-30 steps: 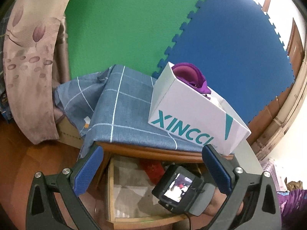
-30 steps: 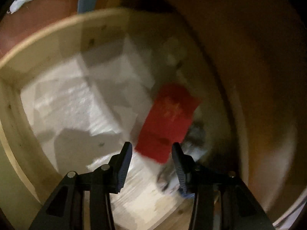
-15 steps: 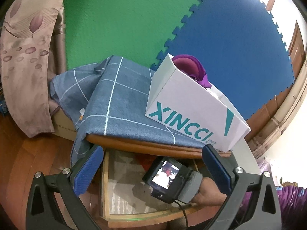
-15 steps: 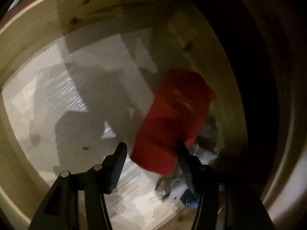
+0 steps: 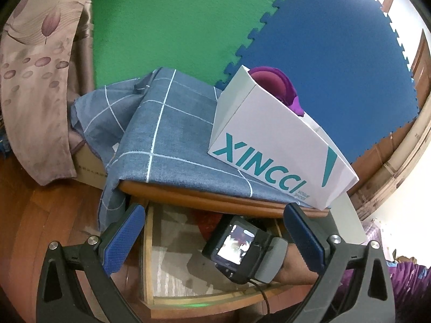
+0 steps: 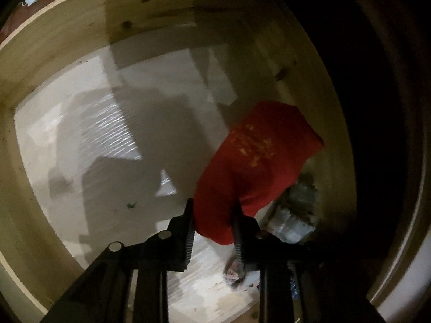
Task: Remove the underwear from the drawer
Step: 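Close the right gripper on the red cloth, then lift the red cloth out of the drawer toward the shoe box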
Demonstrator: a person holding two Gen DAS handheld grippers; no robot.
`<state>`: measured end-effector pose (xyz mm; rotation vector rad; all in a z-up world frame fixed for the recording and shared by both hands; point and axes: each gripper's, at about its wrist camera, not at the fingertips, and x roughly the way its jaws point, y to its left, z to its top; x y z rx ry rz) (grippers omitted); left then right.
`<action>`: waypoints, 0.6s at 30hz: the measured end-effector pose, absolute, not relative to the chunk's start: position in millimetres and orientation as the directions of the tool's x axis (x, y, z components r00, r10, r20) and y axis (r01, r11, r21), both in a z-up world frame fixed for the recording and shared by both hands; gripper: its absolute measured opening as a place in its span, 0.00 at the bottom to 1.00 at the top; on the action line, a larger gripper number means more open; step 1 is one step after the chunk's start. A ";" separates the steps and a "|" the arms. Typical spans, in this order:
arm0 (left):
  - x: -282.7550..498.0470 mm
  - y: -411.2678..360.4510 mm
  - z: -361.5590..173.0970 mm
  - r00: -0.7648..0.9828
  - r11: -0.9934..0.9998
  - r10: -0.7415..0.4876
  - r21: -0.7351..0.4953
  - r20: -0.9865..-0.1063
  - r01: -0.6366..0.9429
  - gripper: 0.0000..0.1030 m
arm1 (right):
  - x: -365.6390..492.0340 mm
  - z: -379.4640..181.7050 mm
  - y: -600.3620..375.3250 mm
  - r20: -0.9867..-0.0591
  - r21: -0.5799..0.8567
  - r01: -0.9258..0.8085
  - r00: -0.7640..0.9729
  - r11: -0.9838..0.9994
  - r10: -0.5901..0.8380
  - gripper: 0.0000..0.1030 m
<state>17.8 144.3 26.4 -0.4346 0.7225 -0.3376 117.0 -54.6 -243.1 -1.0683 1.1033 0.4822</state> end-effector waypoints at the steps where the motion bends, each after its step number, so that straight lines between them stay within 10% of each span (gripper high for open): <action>1: 17.8 144.1 26.2 0.703 0.860 -0.439 -0.490 -0.560 0.146 0.99 | 113.3 -241.6 -55.5 -0.889 -0.455 -0.778 0.429 0.433 -0.162 0.22; 18: 19.3 132.3 23.3 0.695 0.892 -0.396 -0.430 -0.600 0.137 0.99 | 83.4 -177.8 -111.7 -0.965 -0.221 -0.806 0.261 0.548 -0.005 0.21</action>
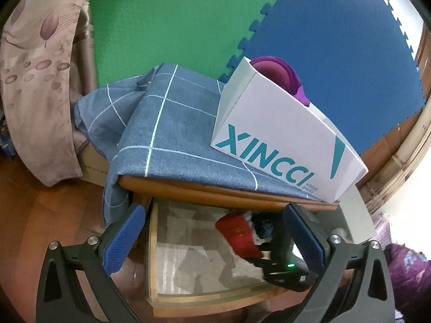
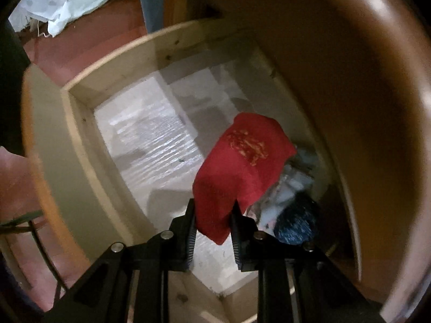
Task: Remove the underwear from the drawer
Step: 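Lift the red cloth out of the drawer toward the shoe box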
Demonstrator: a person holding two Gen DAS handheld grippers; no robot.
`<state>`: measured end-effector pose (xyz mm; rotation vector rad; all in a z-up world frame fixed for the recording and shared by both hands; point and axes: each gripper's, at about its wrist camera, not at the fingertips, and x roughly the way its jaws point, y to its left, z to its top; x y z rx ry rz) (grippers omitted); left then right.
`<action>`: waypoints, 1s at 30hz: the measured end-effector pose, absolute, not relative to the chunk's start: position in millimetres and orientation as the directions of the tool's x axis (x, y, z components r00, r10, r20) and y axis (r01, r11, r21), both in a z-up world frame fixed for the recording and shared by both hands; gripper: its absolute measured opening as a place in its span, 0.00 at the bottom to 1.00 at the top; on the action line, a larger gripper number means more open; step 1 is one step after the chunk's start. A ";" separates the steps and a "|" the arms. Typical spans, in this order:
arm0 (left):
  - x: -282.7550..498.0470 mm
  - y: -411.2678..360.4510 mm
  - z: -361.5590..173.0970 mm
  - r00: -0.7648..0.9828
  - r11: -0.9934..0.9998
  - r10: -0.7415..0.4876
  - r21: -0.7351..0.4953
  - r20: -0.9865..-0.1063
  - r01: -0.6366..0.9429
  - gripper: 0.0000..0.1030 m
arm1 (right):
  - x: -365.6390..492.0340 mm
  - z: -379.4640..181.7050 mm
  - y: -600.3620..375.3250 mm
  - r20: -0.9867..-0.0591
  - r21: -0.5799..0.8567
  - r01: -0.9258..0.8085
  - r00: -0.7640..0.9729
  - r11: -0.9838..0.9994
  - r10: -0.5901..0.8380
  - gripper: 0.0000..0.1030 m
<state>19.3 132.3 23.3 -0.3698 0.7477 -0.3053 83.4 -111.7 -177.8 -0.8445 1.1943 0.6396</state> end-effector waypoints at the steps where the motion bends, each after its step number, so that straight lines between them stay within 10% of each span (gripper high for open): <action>1: 18.6 130.1 23.7 0.696 0.897 -0.391 -0.417 -0.603 0.143 0.99 | 78.2 -167.5 -94.6 -0.965 -0.219 -0.807 0.262 0.548 0.000 0.21; 30: 8.4 81.9 22.3 0.683 0.945 -0.327 -0.208 -0.653 0.254 0.99 | -85.0 120.4 -166.1 -0.751 0.082 -0.636 0.466 0.767 0.467 0.21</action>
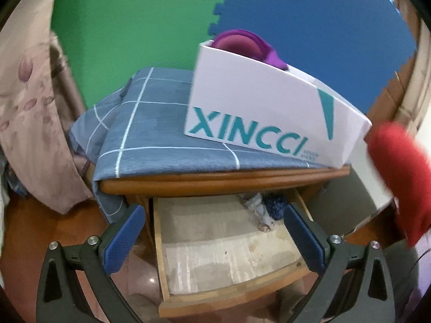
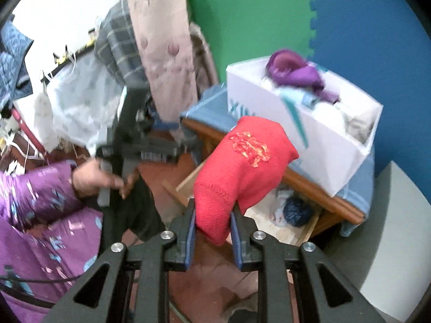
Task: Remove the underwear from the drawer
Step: 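Lift the red cloth out of the drawer toward the shoe box, then lower the red cloth into the shoe box and open the right gripper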
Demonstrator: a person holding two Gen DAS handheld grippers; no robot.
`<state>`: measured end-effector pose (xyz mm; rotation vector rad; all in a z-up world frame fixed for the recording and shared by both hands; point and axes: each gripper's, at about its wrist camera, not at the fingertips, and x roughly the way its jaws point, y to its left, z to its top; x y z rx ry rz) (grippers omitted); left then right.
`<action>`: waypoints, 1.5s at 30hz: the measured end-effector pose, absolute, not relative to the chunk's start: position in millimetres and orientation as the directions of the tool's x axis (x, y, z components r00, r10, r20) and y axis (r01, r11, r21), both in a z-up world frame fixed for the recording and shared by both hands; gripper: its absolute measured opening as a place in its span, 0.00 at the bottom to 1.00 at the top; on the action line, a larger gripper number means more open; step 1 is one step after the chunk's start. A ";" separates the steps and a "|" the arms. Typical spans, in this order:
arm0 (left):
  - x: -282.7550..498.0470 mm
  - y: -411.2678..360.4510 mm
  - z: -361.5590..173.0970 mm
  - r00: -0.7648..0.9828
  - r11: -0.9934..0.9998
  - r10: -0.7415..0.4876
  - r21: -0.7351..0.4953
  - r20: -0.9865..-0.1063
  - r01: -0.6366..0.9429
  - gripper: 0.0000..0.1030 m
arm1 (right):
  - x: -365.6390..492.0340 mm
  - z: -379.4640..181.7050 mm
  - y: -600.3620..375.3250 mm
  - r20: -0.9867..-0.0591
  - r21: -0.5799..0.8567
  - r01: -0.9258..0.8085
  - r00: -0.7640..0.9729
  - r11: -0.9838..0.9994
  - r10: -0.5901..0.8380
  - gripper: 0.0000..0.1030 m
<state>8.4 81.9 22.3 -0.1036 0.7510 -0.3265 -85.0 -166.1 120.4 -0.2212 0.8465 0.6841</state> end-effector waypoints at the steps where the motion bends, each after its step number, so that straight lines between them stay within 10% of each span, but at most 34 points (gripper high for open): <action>1: 6.7 78.3 22.6 0.684 0.944 -0.327 -0.193 -0.652 0.268 0.99 | -84.2 127.4 -170.0 -0.741 0.087 -0.627 0.478 0.774 0.471 0.22; 20: -16.3 24.7 14.3 0.691 0.906 -0.251 0.086 -0.678 0.414 0.99 | 30.4 214.0 -213.8 -0.619 0.063 -0.446 0.684 0.893 0.385 0.22; 45: -13.9 15.4 0.5 0.665 0.892 -0.190 0.156 -0.722 0.425 0.99 | 172.9 126.3 -190.2 -0.728 0.094 -0.309 0.627 0.946 0.277 0.27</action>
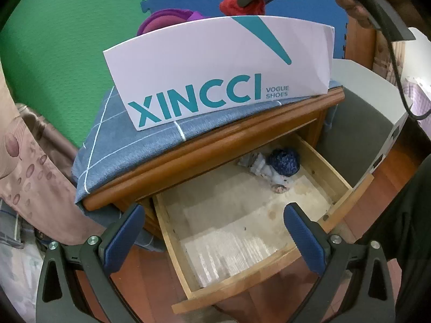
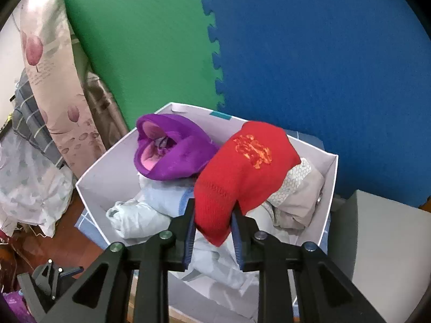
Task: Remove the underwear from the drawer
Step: 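Lower the red cloth into the shoe box and open the right gripper, then move the left gripper down into the drawer over the dark-blue patterned underwear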
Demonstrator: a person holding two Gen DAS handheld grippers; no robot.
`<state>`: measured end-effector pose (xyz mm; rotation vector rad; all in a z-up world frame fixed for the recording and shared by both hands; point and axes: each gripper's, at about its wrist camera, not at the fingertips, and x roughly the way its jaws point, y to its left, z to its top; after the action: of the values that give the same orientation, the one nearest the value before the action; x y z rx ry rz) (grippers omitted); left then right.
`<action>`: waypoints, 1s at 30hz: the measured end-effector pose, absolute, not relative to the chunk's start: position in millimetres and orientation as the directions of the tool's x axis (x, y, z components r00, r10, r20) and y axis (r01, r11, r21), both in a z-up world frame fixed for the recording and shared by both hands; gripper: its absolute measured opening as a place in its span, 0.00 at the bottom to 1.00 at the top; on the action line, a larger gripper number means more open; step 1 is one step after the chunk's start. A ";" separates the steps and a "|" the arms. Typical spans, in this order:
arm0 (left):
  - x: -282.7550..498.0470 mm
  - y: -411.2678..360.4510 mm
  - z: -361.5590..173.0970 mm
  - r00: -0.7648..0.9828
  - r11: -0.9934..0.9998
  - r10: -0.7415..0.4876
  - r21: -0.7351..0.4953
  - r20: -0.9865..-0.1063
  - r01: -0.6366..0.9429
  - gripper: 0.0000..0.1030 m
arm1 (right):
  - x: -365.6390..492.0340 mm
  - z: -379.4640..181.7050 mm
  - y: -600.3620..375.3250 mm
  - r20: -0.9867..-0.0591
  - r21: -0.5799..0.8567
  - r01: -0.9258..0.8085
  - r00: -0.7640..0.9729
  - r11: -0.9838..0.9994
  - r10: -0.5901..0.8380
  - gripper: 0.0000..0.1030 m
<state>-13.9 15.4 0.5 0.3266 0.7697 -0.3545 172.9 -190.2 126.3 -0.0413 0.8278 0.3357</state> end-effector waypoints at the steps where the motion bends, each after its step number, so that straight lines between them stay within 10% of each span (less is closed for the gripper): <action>1: -13.6 14.7 -0.4 0.664 0.891 -0.184 0.163 -0.724 0.425 0.99 | 175.6 124.5 -190.1 -0.731 0.096 -0.300 0.625 0.949 0.272 0.27; 14: -13.9 6.4 -9.5 0.660 0.873 -0.140 0.222 -0.738 0.434 0.99 | 74.6 164.8 -228.4 -0.351 0.237 -0.375 0.827 0.896 0.439 0.38; 21: -18.8 -9.7 -19.0 0.659 0.834 -0.122 0.284 -0.743 0.474 0.99 | -26.3 96.6 -258.9 -0.407 0.216 -0.362 0.811 0.907 0.420 0.38; 30: -6.2 -74.1 -46.6 0.474 0.782 -0.202 0.151 -0.857 0.605 0.99 | -69.0 31.1 -356.4 -0.329 0.589 -0.193 0.830 0.785 0.451 0.40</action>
<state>-6.2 -74.1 -46.6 0.4737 0.9581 -0.5159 -69.0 -356.4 31.1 0.5695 0.4794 0.3620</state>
